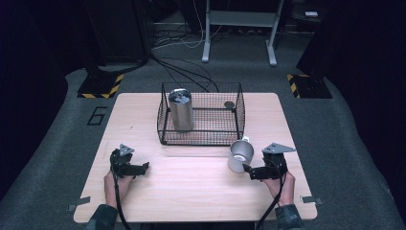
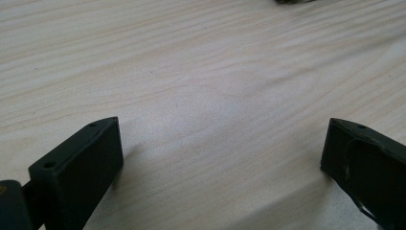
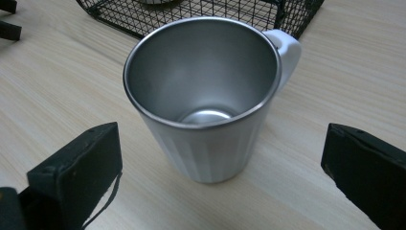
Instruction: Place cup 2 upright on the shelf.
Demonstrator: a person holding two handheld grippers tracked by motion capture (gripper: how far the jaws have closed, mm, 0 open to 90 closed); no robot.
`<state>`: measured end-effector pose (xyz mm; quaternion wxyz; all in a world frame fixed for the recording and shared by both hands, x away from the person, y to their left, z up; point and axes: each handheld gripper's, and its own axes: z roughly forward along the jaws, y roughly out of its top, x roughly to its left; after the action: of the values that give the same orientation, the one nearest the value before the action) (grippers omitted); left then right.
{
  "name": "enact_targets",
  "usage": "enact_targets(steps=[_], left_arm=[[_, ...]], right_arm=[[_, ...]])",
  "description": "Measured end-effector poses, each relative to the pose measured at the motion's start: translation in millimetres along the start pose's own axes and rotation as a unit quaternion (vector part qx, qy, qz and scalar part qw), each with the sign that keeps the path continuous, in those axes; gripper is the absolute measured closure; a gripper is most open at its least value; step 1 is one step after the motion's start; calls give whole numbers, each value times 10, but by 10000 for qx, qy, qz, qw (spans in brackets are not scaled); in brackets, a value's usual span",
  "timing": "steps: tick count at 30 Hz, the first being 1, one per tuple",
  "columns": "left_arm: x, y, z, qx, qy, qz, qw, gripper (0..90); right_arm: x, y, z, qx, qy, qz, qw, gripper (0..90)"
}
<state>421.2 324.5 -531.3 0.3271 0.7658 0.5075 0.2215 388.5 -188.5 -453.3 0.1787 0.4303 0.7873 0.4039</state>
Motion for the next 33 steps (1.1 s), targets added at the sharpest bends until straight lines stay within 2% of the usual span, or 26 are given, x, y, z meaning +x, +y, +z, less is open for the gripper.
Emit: enact_targets(steps=[2, 7, 17, 25, 33], left_arm=[[0, 0, 1, -4, 0, -1, 10000, 4], [0, 0, 1, -3, 0, -4, 10000, 4], [0, 0, 1, -3, -1, -4, 10000, 4], [0, 0, 1, -3, 0, -3, 10000, 4], [0, 0, 1, -4, 0, -2, 10000, 4]], right_arm=[[19, 35, 43, 48, 10, -36, 10000, 0], [69, 105, 183, 196, -132, -172, 9996, 0], [105, 208, 373, 304, -108, -136, 9994, 15], [133, 239, 410, 321, -127, -128, 9993, 48], [144, 220, 413, 211, -198, -83, 9995, 56]])
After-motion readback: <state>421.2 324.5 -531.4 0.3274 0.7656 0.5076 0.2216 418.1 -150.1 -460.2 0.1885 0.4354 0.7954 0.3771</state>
